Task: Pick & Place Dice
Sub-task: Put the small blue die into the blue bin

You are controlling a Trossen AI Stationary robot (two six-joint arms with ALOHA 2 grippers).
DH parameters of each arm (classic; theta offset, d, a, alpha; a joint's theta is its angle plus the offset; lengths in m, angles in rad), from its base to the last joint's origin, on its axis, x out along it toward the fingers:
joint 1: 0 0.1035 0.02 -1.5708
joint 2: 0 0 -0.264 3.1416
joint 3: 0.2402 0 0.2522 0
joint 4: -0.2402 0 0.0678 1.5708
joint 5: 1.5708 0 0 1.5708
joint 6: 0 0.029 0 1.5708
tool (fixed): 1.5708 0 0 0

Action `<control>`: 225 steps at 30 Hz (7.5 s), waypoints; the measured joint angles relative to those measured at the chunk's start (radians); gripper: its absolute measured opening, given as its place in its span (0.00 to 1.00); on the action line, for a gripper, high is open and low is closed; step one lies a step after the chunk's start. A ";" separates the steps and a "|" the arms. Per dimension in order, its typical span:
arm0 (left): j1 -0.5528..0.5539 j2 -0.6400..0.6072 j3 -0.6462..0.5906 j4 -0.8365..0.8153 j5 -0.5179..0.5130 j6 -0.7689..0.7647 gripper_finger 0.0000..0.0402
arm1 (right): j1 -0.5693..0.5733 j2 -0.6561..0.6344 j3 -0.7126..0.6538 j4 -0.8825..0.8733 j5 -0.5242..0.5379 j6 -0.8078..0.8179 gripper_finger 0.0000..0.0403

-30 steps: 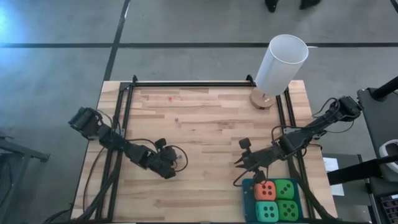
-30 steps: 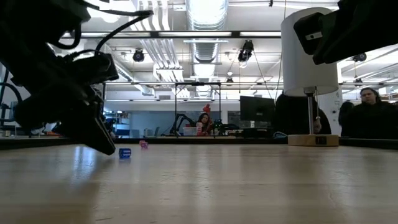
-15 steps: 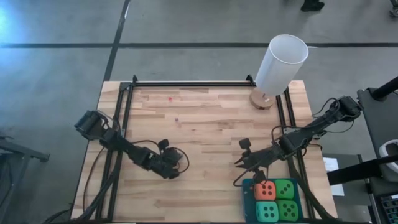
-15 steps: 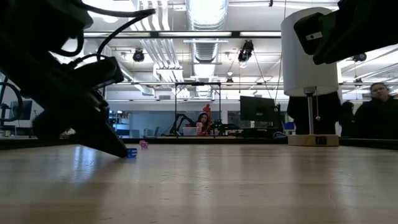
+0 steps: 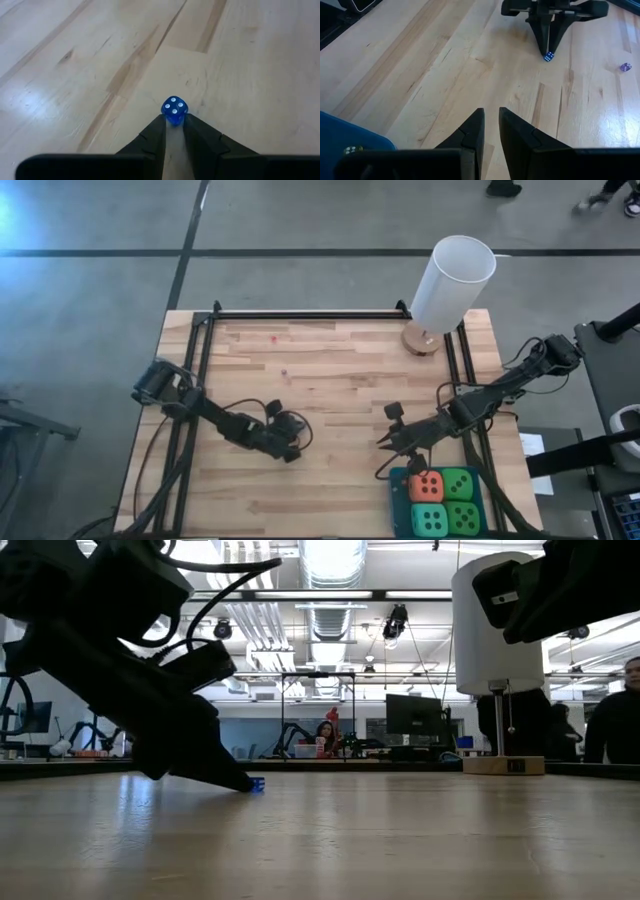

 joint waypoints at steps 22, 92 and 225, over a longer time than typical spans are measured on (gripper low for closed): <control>0.121 -0.002 0.080 -0.082 0.192 0.065 0.19 | 0.000 0.000 0.000 0.000 0.000 -0.002 0.13; 0.252 0.007 0.180 -0.098 0.278 0.176 0.19 | 0.000 0.000 0.000 0.026 0.003 -0.029 0.13; 0.142 -0.193 0.624 -0.600 0.314 0.471 0.19 | -0.313 0.536 0.151 0.042 0.211 0.640 0.48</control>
